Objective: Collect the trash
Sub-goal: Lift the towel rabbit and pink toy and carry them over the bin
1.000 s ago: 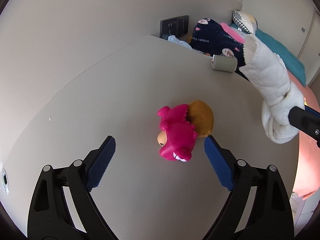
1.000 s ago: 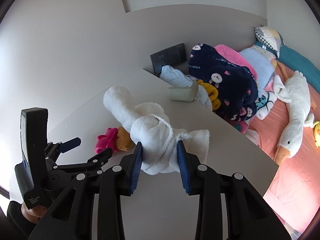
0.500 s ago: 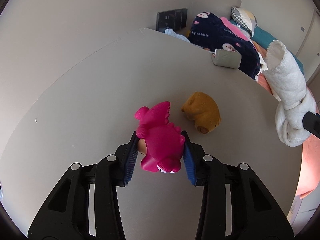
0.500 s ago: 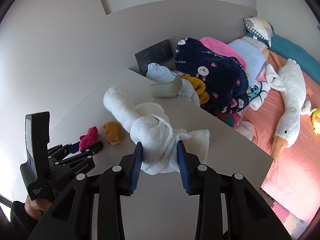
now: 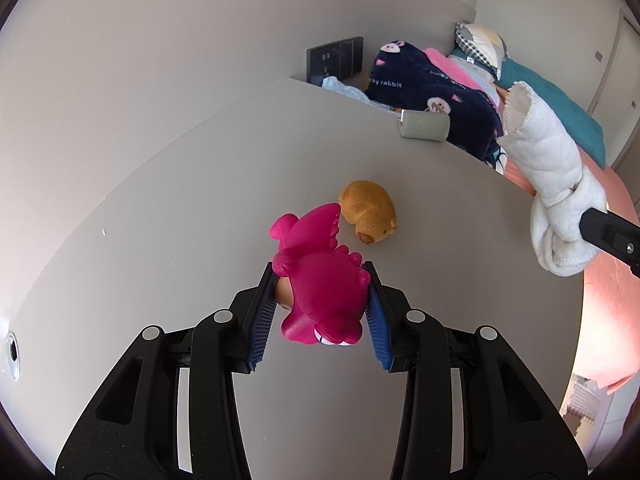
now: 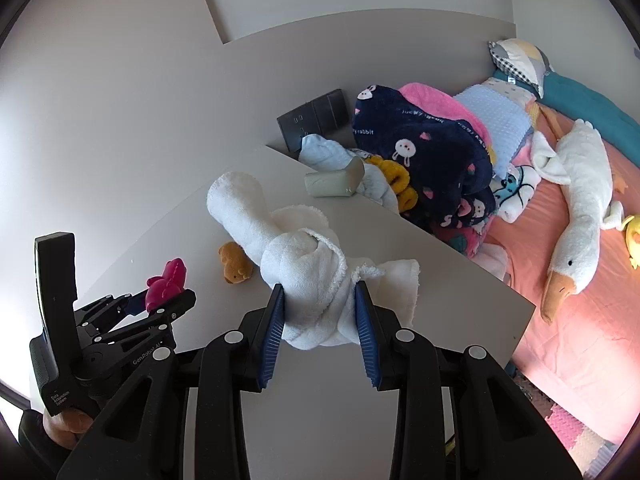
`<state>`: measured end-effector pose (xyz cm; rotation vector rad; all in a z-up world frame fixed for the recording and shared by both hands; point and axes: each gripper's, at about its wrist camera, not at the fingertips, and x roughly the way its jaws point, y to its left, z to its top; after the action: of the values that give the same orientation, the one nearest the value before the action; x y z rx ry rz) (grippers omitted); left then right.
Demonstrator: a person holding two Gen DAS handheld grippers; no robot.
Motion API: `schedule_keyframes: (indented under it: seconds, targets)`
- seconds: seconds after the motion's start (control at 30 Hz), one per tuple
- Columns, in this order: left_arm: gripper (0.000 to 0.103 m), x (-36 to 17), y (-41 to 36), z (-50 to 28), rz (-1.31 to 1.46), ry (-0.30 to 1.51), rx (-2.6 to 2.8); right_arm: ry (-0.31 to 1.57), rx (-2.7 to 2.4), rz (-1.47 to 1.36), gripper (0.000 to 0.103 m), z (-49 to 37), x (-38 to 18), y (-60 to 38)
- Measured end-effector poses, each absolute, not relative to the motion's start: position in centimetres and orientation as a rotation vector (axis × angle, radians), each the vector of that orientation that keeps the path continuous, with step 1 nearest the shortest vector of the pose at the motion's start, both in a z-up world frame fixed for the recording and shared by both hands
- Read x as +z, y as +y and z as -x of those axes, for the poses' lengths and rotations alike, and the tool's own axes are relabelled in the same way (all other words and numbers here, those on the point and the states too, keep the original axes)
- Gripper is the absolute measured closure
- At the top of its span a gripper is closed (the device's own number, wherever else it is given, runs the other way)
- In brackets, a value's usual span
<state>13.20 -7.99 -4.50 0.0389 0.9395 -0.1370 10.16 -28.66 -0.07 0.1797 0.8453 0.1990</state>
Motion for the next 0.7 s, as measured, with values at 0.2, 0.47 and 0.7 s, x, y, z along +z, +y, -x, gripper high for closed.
schedule_keyframes:
  seconds: [0.2,0.47,0.7]
  targets:
    - [0.062,-3.4,-10.1,-11.5,-0.054,0.924,-0.168,0.827,0.192,-0.188,0.067,-8.1,0.7,-30.1]
    - [0.062,-2.1,-14.1,-9.4,-0.082,0.893,-0.231,0.811,0.159,-0.209,0.067,-4.8,1.2,-33.3]
    - [0.062,-1.7,-18.0,-7.6,-0.107,0.888,-0.288,0.806,0.119,-0.228,0.067,-1.8,1.2,-36.6]
